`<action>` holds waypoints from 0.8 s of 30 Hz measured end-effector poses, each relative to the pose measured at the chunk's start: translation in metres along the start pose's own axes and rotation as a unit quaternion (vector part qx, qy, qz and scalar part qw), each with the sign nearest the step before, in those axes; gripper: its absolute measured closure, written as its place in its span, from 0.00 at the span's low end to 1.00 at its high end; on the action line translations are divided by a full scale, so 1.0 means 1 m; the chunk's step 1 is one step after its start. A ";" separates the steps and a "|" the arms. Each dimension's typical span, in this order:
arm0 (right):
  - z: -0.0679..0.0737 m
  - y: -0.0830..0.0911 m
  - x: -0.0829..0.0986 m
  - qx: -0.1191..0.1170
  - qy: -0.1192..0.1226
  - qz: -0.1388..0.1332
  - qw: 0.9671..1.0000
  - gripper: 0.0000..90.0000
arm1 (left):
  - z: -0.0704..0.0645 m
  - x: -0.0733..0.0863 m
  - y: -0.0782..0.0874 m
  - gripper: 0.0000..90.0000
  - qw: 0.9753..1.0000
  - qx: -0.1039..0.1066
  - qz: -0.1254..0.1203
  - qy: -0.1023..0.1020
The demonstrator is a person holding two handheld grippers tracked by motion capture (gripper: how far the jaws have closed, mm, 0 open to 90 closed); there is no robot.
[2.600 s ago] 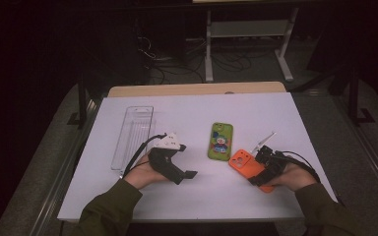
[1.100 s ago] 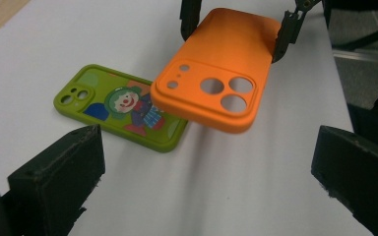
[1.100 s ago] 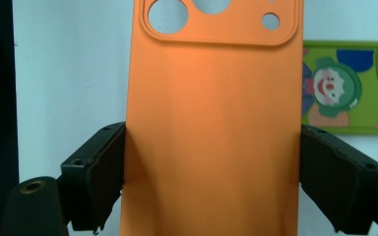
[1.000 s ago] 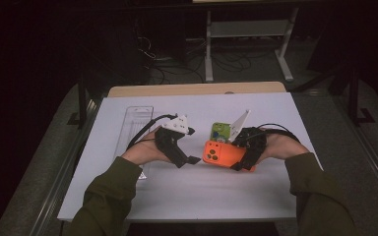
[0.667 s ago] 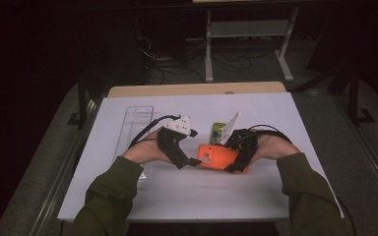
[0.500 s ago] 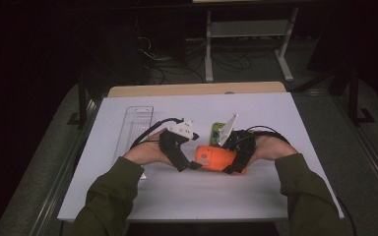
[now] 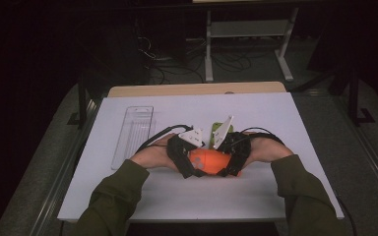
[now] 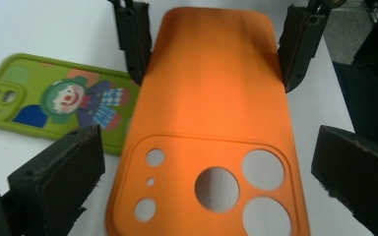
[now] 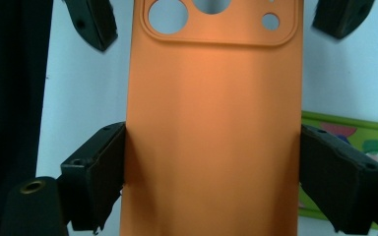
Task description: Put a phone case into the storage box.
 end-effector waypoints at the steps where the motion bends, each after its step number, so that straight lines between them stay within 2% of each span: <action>1: 0.001 0.000 -0.001 -0.002 0.006 -0.001 1.000 0.17 | 0.000 0.001 -0.001 0.00 1.000 0.001 0.001 -0.001; 8: 0.001 0.002 -0.001 -0.002 0.007 -0.005 1.000 0.17 | -0.001 0.003 -0.005 0.00 1.000 0.006 0.006 0.006; 16: 0.002 0.001 -0.001 -0.003 0.009 -0.004 1.000 0.17 | -0.002 0.003 -0.007 0.00 1.000 0.014 0.016 0.000; 19: 0.002 0.001 -0.002 -0.004 0.008 -0.004 1.000 0.17 | -0.002 0.003 -0.007 0.06 1.000 0.015 0.013 0.003; 24: 0.002 0.000 -0.002 -0.005 0.009 -0.003 1.000 0.17 | -0.002 0.003 -0.007 0.09 1.000 0.020 0.012 0.006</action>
Point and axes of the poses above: each handheld gripper's, and its own axes: y roughly backward along the jaws, x roughly out of its underside, z roughly to its left, the point moved 2 cm from there along -y, roughly forward along the jaws, and after that the axes turned 13 degrees about -x, right-handed, at the moved point
